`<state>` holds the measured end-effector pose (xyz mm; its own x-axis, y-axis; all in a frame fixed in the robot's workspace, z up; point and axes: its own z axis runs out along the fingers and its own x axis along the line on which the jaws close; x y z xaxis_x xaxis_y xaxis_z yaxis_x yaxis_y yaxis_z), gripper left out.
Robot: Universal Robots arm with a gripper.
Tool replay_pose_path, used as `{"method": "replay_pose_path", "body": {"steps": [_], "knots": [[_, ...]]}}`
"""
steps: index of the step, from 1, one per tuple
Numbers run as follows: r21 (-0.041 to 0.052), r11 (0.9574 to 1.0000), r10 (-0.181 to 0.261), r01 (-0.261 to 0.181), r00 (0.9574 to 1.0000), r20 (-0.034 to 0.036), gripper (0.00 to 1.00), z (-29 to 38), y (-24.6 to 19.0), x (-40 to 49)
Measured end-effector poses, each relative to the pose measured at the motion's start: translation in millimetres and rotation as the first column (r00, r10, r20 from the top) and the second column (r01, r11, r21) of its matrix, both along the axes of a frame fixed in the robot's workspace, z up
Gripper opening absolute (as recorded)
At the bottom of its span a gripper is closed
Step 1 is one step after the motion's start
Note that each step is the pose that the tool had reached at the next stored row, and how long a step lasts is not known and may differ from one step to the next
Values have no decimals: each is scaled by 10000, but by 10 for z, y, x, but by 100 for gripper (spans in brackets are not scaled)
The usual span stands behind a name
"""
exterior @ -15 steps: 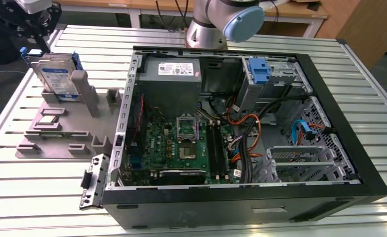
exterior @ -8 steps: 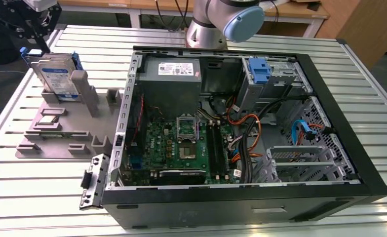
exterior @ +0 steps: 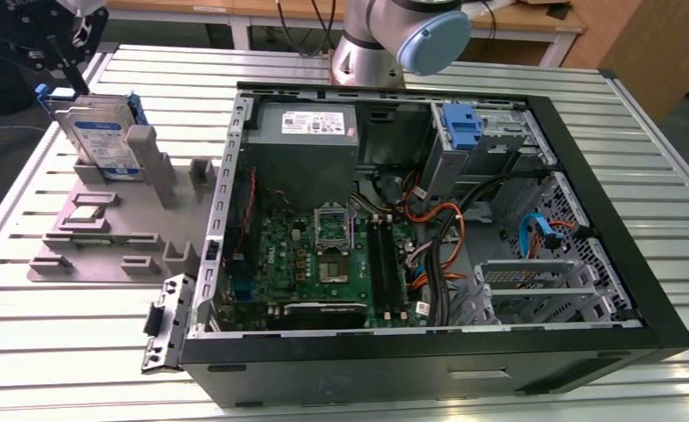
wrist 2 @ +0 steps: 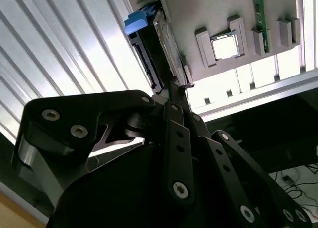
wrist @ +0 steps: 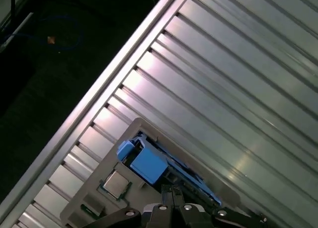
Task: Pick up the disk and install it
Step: 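Pick up the disk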
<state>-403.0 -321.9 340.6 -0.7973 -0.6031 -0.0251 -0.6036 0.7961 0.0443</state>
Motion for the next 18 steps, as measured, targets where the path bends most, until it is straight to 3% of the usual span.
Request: {"method": "replay_pose_path", "body": {"steps": [5, 9, 13, 18], "knots": [[0, 9960, 898, -898, 9960, 1, 11, -6, 0, 0], [0, 9868, 1622, -1622, 9868, 0, 11, -11, 0, 0], [0, 9722, 2343, -2343, 9722, 0, 11, -17, 0, 0], [1, 9470, 3212, -3212, 9470, 0, 11, -24, 0, 0]]}}
